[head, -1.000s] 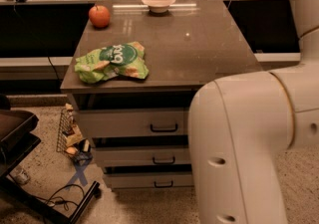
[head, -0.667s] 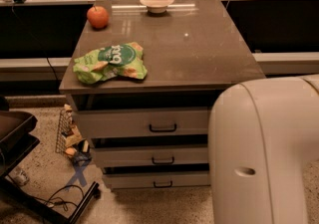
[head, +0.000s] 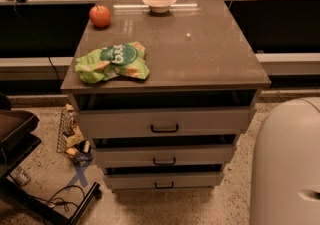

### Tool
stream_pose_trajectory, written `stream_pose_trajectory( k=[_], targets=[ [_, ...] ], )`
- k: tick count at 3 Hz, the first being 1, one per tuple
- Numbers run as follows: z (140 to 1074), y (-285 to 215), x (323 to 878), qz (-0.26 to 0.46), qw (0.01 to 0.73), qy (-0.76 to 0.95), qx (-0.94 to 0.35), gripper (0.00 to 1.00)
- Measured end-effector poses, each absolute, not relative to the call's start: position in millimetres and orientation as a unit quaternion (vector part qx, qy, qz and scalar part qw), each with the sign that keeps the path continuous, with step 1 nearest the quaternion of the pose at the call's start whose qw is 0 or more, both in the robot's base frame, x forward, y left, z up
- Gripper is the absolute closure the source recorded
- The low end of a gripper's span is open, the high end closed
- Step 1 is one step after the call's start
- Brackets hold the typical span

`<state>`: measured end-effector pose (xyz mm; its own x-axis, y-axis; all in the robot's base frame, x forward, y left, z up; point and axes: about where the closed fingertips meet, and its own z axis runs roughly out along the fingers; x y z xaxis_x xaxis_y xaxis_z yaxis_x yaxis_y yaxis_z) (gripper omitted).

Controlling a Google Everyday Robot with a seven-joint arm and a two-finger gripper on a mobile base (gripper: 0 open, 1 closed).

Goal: Place pepsi can upright

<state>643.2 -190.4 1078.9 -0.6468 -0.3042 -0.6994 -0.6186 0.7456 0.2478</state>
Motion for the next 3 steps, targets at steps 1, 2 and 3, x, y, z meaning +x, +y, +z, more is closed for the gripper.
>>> stream_pose_trajectory(
  k=[1, 2, 3],
  targets=[
    [1083.1, -194.6, 649.2, 0.281, 0.38, 0.824, -0.312, 1.0],
    [1083.5, -192.7, 654.2, 0.282, 0.386, 0.822, -0.31, 1.0],
    [1079.3, -189.2, 657.9, 0.287, 0.382, 0.823, -0.308, 1.0]
  ],
)
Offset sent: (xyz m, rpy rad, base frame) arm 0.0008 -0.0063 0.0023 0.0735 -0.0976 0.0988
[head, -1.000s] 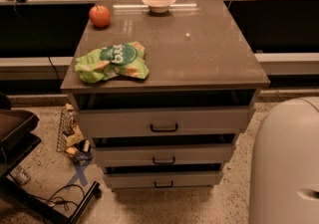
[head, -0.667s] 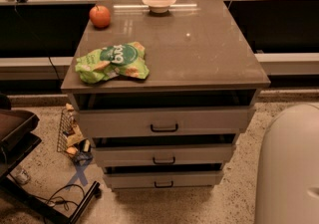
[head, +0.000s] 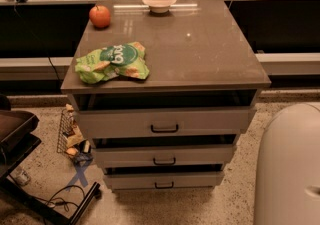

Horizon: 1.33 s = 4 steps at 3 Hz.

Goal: Place pepsi can upright

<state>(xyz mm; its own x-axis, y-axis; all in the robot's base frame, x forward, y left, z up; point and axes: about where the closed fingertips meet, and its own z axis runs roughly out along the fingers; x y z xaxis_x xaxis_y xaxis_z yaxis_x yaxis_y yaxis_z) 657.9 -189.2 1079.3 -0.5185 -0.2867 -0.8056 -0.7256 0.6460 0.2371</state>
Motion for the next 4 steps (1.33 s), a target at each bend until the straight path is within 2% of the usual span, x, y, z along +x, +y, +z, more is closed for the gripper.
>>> stream_pose_trajectory(
  k=[1, 3, 4],
  targets=[
    [1068, -184, 667, 0.32, 0.398, 0.795, -0.327, 1.0],
    [1041, -193, 677, 0.383, 0.49, 0.684, -0.382, 1.0],
    [1034, -217, 652, 0.367, 0.561, 0.634, -0.386, 1.0]
  ],
)
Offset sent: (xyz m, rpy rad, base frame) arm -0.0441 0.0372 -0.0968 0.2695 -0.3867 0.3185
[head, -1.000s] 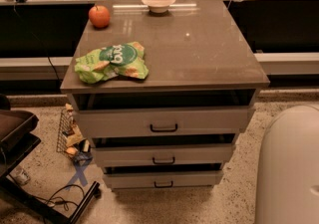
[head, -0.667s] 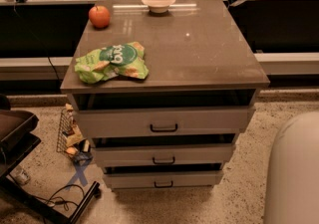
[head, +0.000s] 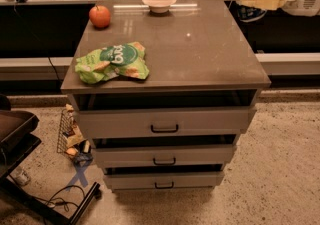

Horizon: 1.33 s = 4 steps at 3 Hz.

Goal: Place pepsi can upright

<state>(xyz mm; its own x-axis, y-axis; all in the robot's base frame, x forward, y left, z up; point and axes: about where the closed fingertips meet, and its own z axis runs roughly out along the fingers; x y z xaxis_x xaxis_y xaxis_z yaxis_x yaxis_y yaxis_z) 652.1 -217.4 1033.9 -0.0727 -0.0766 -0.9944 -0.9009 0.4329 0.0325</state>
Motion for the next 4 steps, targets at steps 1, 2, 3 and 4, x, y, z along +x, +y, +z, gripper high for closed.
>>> stream_pose_trajectory(
  k=[1, 2, 3, 4],
  targets=[
    [1023, -235, 628, 0.352, 0.619, 0.597, -0.369, 1.0],
    [985, -208, 604, 0.346, 0.636, 0.578, -0.377, 1.0],
    [987, -209, 605, 0.345, 0.637, 0.577, -0.377, 1.0],
    [976, -192, 620, 0.357, 0.643, 0.571, -0.366, 1.0]
  ],
)
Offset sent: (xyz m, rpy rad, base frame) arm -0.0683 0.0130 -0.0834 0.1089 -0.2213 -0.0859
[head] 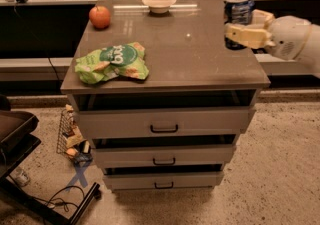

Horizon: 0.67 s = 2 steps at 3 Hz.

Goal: Place pepsi can upright

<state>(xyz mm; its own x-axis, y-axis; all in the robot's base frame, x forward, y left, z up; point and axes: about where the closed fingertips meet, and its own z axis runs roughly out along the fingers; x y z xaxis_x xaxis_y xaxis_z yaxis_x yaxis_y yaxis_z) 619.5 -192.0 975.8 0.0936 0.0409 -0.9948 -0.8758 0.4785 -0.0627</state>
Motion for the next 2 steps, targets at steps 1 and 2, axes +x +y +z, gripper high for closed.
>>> stream_pose_trajectory(
  k=[1, 2],
  targets=[
    [953, -178, 644, 0.371, 0.655, 0.555, -0.354, 1.0],
    [924, -168, 672, 0.389, 0.659, 0.526, -0.37, 1.0]
  ],
)
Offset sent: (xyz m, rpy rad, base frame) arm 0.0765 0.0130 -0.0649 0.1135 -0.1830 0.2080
